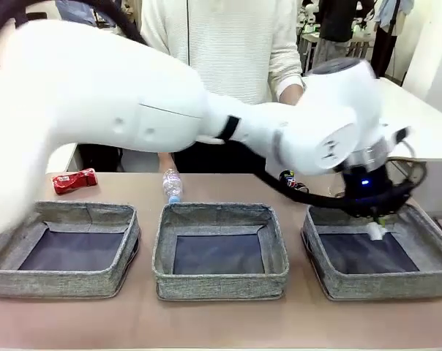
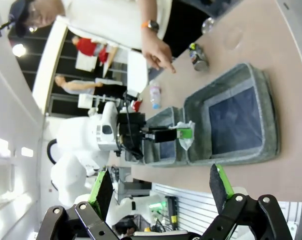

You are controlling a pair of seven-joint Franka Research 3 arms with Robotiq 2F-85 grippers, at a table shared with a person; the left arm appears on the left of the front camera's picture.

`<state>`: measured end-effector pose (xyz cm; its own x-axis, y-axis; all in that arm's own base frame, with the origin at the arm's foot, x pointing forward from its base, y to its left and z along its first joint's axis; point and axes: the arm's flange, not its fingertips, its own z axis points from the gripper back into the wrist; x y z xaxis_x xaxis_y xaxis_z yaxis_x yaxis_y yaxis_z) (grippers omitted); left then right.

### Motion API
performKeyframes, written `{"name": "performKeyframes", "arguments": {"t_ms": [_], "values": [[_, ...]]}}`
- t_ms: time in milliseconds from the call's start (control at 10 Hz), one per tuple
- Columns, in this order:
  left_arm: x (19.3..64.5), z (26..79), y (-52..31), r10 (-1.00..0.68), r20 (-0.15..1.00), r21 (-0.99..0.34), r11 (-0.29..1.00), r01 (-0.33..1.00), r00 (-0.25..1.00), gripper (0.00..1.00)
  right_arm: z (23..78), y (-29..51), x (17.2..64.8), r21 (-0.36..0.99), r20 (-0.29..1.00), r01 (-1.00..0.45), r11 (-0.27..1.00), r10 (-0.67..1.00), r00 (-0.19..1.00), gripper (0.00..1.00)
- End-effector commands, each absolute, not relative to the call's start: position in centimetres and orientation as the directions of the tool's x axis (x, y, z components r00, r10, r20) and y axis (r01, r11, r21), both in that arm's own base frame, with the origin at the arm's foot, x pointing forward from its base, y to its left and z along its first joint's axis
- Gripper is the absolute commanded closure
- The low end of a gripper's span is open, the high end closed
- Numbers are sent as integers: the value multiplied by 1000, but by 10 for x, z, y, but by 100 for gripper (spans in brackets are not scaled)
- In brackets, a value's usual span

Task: Sort the waste into the appropriate baskets.
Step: Place the picked waste into the Fabric basket indicated by the person.

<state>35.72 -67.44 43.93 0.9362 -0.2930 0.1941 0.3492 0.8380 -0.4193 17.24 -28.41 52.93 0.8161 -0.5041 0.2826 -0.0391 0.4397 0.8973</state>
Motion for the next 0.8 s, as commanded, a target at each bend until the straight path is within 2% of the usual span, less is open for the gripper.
{"name": "performKeyframes", "arguments": {"t_ms": [0, 500, 600, 700], "values": [[387, 475, -731, -302, 198, -372, 857, 357, 932, 90, 530, -285, 170, 898, 287, -39, 438, -515, 808, 0], [392, 468, -727, -289, 166, -367, 869, 331, 943, 90, 530, -285, 170, 898, 287, -39, 438, -515, 808, 0], [392, 468, -726, -307, 151, -352, 871, 342, 939, 69, 530, -285, 170, 898, 287, -39, 438, -515, 808, 0], [392, 468, -724, -309, 154, -336, 877, 344, 938, 33, 530, -285, 170, 898, 287, -39, 438, -515, 808, 0]]}}
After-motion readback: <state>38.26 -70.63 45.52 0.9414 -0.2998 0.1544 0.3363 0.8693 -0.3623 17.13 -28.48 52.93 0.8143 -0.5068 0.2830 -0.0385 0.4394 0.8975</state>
